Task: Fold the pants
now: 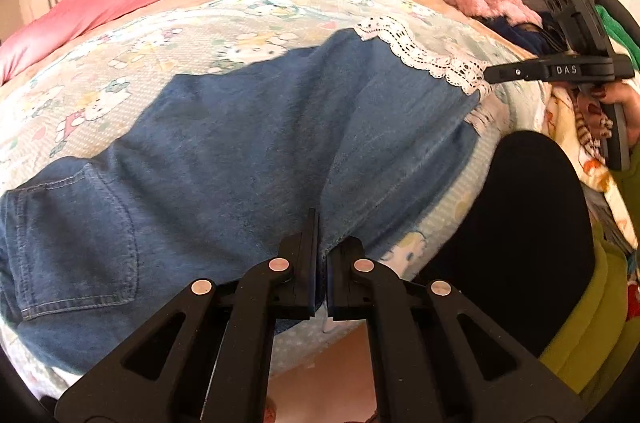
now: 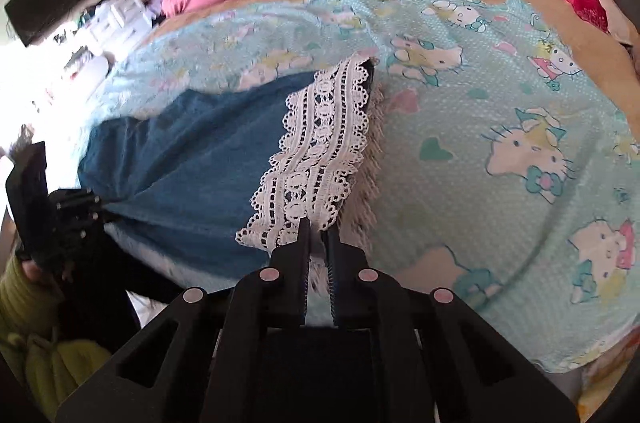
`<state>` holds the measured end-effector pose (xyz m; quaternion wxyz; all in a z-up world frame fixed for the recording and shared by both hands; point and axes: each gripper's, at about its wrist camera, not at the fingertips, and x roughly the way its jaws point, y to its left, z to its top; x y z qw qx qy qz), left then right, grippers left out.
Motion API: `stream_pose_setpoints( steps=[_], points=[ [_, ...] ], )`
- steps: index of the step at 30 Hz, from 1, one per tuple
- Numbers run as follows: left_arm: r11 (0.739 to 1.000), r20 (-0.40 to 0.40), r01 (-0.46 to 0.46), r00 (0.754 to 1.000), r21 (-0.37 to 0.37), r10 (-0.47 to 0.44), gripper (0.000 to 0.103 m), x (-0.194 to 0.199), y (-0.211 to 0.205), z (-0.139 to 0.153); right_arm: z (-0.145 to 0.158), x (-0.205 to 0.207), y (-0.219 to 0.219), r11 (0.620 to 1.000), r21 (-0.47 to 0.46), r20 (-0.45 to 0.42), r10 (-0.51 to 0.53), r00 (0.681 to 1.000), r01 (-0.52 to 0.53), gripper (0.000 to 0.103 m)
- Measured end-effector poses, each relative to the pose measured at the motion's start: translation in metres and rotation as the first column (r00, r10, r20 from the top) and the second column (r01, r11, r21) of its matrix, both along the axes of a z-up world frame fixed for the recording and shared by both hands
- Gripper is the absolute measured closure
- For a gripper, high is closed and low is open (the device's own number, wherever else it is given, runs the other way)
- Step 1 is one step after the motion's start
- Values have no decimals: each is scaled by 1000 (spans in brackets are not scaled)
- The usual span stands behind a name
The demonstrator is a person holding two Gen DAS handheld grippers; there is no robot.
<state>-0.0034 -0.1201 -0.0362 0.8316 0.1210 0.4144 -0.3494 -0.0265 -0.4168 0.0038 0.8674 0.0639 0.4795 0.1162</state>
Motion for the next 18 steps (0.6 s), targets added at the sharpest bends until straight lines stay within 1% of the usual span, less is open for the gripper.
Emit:
stream_pose_setpoints(
  steps=[3, 6, 8, 10, 11, 12, 14, 15, 16, 18],
  points=[
    [999, 11, 33, 999, 44, -33, 102, -8, -7, -8, -15, -5, 4, 997, -77, -50, 16, 999, -20, 95],
    [998, -14, 27, 1000, 55, -26, 101, -6, -8, -17, -29, -5, 5, 996, -85, -82, 6, 997, -13, 91],
    [998, -15, 35, 999, 52, -34, 100, -6, -8, -17, -29, -7, 4, 994, -113, -85, -11, 996, 1, 78],
    [999, -9, 37, 999, 38, -37, 98, -8, -6, -13, -16, -12, 2, 987, -156, -44, -36, 998, 29, 76],
    [999, -18, 37, 999, 24, -36, 92, -7, -3, -12, -7, -15, 1, 985, -168, -11, -51, 999, 49, 75],
    [999, -23, 34, 999, 15, -33, 82, -8, -2, -11, 5, -18, 2, 986, -155, 40, -56, 998, 62, 74],
    [999, -29, 31, 999, 8, -31, 71, -11, 2, -9, 18, -19, 13, 994, -109, 98, -13, 995, 23, 68],
    [999, -27, 33, 999, 3, -32, 70, -12, 4, -6, 21, -17, 27, 995, -97, 114, 41, 993, -29, 66],
    [1000, -25, 30, 999, -8, -30, 70, -14, 6, -2, 19, -14, 37, 993, -100, 113, 78, 991, -66, 60],
    [999, -7, 15, 1000, -37, -15, 65, -16, 16, 12, 8, -4, 55, 986, -112, 84, 132, 988, -122, 58]
  ],
)
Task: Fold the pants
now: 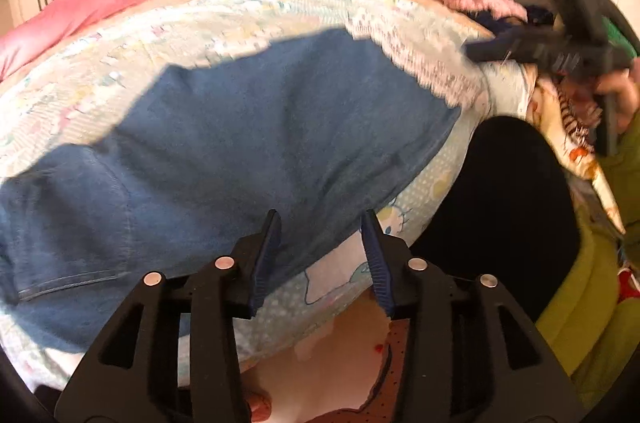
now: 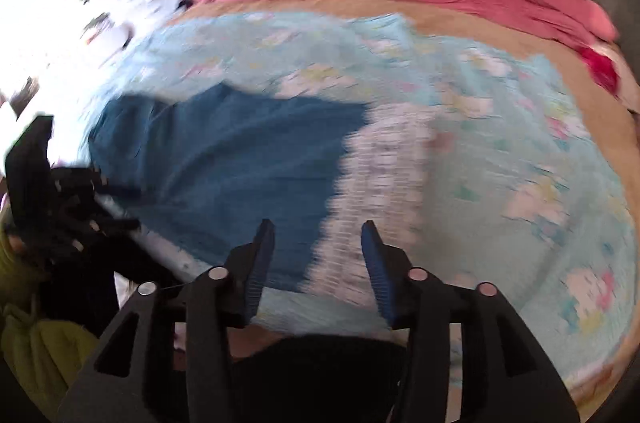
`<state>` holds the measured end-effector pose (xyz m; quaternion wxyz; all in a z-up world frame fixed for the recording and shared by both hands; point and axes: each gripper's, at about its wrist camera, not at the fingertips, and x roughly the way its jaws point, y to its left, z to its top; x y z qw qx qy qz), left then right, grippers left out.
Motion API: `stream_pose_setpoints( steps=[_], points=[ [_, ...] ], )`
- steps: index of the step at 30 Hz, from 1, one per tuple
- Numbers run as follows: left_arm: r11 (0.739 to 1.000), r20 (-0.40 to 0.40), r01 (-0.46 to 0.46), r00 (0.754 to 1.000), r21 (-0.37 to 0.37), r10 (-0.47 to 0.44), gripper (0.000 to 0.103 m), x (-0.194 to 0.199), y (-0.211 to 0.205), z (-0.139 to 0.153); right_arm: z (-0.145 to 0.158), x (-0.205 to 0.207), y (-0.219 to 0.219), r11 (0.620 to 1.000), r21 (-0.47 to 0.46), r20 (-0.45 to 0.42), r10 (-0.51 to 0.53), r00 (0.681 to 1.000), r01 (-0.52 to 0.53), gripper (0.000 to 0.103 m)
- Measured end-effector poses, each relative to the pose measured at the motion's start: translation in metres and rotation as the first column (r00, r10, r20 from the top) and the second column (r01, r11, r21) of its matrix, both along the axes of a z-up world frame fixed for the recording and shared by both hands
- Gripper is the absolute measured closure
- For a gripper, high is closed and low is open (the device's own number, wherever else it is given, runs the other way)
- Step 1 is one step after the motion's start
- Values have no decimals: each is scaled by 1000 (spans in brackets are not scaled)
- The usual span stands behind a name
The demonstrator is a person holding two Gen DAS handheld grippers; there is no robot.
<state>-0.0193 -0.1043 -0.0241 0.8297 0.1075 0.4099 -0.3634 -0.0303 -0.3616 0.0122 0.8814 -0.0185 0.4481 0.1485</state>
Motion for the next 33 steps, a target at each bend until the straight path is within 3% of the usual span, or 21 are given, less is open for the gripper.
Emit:
stream_pose_setpoints(
  steps=[4, 6, 9, 12, 15, 21, 26, 27, 28, 29, 30, 31, 33],
  points=[
    [997, 50, -66, 996, -40, 67, 48, 13, 25, 33, -53, 27, 2, 996, -89, -156, -43, 987, 29, 58],
    [991, 83, -133, 988, -11, 134, 44, 36, 35, 45, -53, 25, 1, 996, -85, -142, -21, 990, 9, 58],
    [985, 29, -171, 985, -13, 172, 41, 83, 37, 50, -20, 27, -15, 1000, -19, -63, -19, 998, 18, 58],
    [979, -10, -202, 979, 6, 202, 41, 128, 26, 43, 9, 42, -41, 996, 14, 22, -93, 995, 93, 58],
    [975, -82, -224, 971, 2, 223, 41, 162, 19, 27, 13, 77, -73, 985, 81, 12, -157, 988, 156, 58],
    [971, -152, -239, 959, 12, 238, 41, 198, 3, -2, -14, 146, -98, 968, 183, -76, -158, 984, 170, 58],
    [968, -211, -250, 947, -3, 244, 41, 213, -8, -26, -47, 169, -90, 976, 170, -156, -107, 982, 133, 58],
    [967, -216, -254, 945, -12, 245, 52, 214, -10, -30, -54, 170, -89, 977, 169, -166, -100, 981, 128, 59],
    [968, -210, -252, 947, -13, 244, 64, 212, -12, -32, -57, 168, -86, 977, 178, -169, -89, 982, 120, 68],
    [969, -210, -246, 948, -15, 237, 93, 210, -13, -33, -59, 166, -85, 977, 187, -163, -69, 984, 100, 74],
    [969, -218, -243, 948, -29, 232, 99, 210, -13, -32, -58, 162, -82, 982, 172, -135, -59, 989, 82, 77],
    [969, -218, -245, 948, -38, 231, 100, 209, -11, -30, -56, 160, -82, 982, 177, -117, -51, 992, 72, 83],
    [969, -182, -239, 957, -55, 226, 102, 207, -9, -18, -46, 154, -87, 977, 204, -79, -54, 995, 69, 86]
  ],
)
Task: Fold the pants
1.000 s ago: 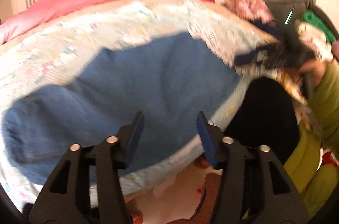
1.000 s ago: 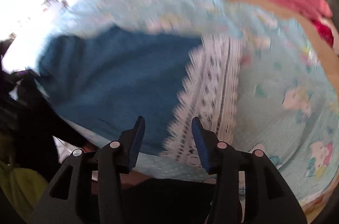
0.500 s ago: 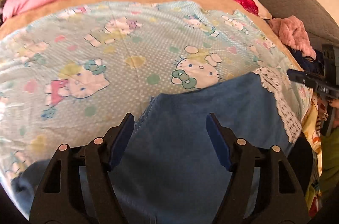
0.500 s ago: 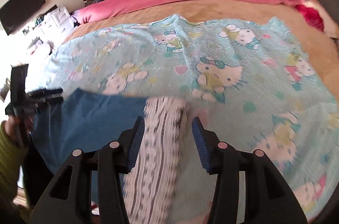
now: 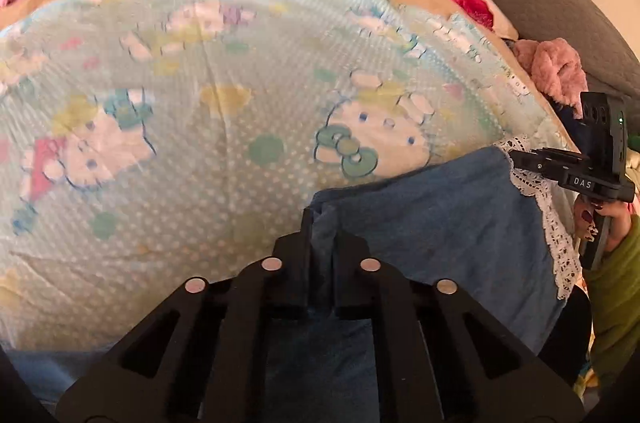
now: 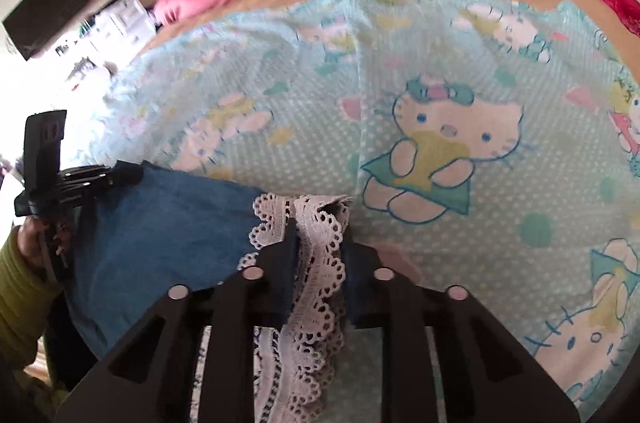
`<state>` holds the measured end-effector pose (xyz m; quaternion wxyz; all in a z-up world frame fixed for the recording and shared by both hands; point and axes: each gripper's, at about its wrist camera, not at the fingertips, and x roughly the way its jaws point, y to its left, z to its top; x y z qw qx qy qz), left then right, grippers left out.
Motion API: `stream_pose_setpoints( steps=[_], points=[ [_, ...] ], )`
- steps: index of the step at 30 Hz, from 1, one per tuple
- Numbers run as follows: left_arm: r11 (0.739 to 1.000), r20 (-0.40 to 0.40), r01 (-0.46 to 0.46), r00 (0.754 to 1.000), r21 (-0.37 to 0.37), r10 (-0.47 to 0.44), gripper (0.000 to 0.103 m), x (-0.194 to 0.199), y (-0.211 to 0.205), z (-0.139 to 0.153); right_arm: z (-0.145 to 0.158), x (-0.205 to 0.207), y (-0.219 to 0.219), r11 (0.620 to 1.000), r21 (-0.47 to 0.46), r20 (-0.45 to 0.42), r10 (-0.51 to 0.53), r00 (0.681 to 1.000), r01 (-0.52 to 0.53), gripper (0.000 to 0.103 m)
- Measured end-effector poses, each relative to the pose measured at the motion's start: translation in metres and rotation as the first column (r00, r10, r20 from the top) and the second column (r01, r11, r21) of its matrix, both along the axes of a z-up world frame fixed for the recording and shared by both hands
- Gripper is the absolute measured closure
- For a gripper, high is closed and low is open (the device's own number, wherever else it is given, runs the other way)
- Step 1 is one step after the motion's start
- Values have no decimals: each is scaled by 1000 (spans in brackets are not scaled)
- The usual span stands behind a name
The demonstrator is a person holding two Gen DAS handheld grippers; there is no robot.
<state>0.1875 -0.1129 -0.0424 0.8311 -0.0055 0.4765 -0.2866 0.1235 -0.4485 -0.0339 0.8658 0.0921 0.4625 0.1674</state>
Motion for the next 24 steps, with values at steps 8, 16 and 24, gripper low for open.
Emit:
stream_pose_setpoints(
  steps=[8, 16, 24],
  points=[
    [997, 102, -40, 994, 69, 33, 103, 23, -15, 22, 21, 21, 8, 994, -112, 82, -6, 997, 15, 91],
    [993, 66, -103, 993, 53, 100, 82, 25, 2, -8, 0, 25, 1, 975, -204, 35, -82, 996, 88, 64],
    [965, 200, -264, 945, -5, 259, 45, -49, 90, 53, 50, -61, 1, 977, -184, 202, -73, 977, 111, 50]
  ],
)
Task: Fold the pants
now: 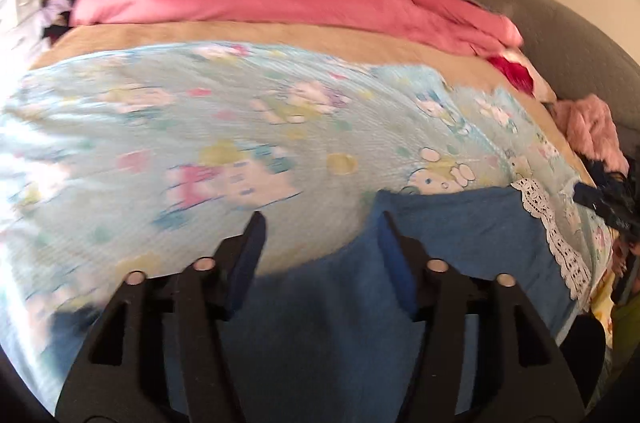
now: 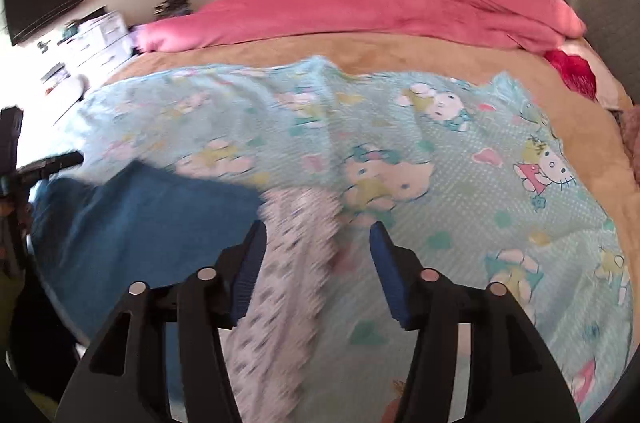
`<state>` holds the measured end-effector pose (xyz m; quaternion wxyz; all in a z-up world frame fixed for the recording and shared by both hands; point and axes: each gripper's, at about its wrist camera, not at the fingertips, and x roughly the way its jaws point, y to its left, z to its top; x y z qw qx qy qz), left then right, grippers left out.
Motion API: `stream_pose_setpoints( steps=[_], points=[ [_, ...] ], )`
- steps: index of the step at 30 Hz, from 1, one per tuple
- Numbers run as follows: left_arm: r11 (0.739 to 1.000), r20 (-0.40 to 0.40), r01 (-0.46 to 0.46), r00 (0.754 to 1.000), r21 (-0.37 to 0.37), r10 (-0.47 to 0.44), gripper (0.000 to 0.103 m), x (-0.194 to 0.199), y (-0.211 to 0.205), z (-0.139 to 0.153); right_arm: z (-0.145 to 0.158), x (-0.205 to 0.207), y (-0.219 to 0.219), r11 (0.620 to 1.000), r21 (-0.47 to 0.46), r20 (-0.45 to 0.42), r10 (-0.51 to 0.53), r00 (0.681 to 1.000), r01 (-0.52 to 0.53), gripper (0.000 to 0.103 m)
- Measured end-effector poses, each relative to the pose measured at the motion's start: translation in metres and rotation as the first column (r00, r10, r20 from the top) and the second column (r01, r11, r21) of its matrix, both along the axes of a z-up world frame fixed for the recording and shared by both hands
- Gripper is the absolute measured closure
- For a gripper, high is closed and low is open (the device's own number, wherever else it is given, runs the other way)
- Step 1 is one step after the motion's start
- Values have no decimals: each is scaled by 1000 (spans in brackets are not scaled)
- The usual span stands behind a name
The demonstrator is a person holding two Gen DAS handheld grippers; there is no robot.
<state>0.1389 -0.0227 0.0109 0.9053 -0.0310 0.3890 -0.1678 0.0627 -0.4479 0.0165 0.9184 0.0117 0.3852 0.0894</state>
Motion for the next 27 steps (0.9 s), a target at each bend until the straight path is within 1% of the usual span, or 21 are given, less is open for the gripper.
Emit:
stream_pose_setpoints(
  steps=[1, 4, 5, 6, 8, 9, 10, 11, 13, 15, 16, 17, 18, 19, 20, 21, 22, 23, 24, 26, 27],
  points=[
    [1000, 6, -15, 1000, 1, 15, 43, -10, 10, 4, 2, -12, 10, 1000, -17, 3, 26, 1000, -26, 50],
    [997, 34, -77, 996, -3, 77, 34, -43, 44, 15, -1, -34, 43, 994, -41, -9, 104, 995, -104, 43],
    [994, 48, -113, 992, 1, 113, 29, -57, 61, 18, -2, -40, 54, 991, -47, -14, 124, 992, -125, 41],
    [990, 54, -141, 989, 15, 140, 26, -66, 72, 19, -5, -45, 66, 987, -46, -28, 150, 988, -151, 41],
    [978, 51, -205, 978, 38, 203, 24, -81, 95, 17, -10, -50, 84, 983, -69, -47, 166, 985, -169, 39],
    [969, 31, -244, 969, 40, 243, 23, -89, 112, 13, -12, -51, 94, 979, -81, -59, 184, 981, -188, 38],
    [965, 19, -261, 965, 29, 261, 23, -92, 121, 11, -14, -51, 100, 976, -91, -65, 193, 979, -198, 36],
    [959, -7, -282, 959, 1, 282, 22, -95, 133, 7, -16, -50, 106, 974, -100, -70, 195, 978, -201, 34],
    [951, -45, -307, 951, -28, 306, 21, -94, 144, -1, -22, -46, 112, 974, -104, -96, 189, 977, -199, 34],
    [947, -80, -317, 946, -50, 313, 18, -86, 146, -10, -24, -44, 115, 976, -104, -110, 180, 977, -192, 32],
    [947, -96, -317, 946, -60, 310, 18, -82, 143, -14, -26, -43, 114, 977, -109, -123, 169, 978, -183, 28],
    [952, -114, -295, 952, -84, 285, 18, -75, 136, -18, -28, -43, 113, 978, -117, -132, 155, 979, -171, 27],
    [955, -110, -286, 955, -84, 276, 18, -70, 131, -21, -32, -41, 109, 979, -132, -149, 135, 979, -155, 26],
    [958, -101, -282, 956, -57, 275, 24, -67, 124, -24, -38, -39, 105, 978, -153, -186, 112, 976, -141, 26],
    [959, -92, -281, 955, 27, 283, 56, -62, 116, -30, -43, -38, 101, 977, -176, -217, 83, 973, -123, 26],
    [955, -83, -284, 953, 87, 291, 68, -63, 114, -35, -53, -38, 93, 973, -204, -254, 50, 966, -105, 27],
    [951, -76, -291, 951, 105, 299, 68, -64, 116, -38, -56, -41, 89, 975, -193, -260, 58, 964, -110, 27],
    [951, -100, -302, 947, 63, 307, 63, -66, 125, -41, -57, -45, 84, 979, -175, -256, 61, 965, -109, 27],
    [949, -112, -315, 942, 33, 317, 55, -68, 133, -43, -56, -48, 81, 981, -165, -256, 59, 965, -104, 27],
    [943, -121, -333, 936, 3, 331, 48, -71, 142, -44, -57, -54, 81, 979, -176, -251, 61, 966, -108, 27],
    [941, -121, -338, 935, -11, 334, 47, -71, 144, -43, -57, -54, 82, 977, -183, -251, 59, 966, -107, 27]
  ],
)
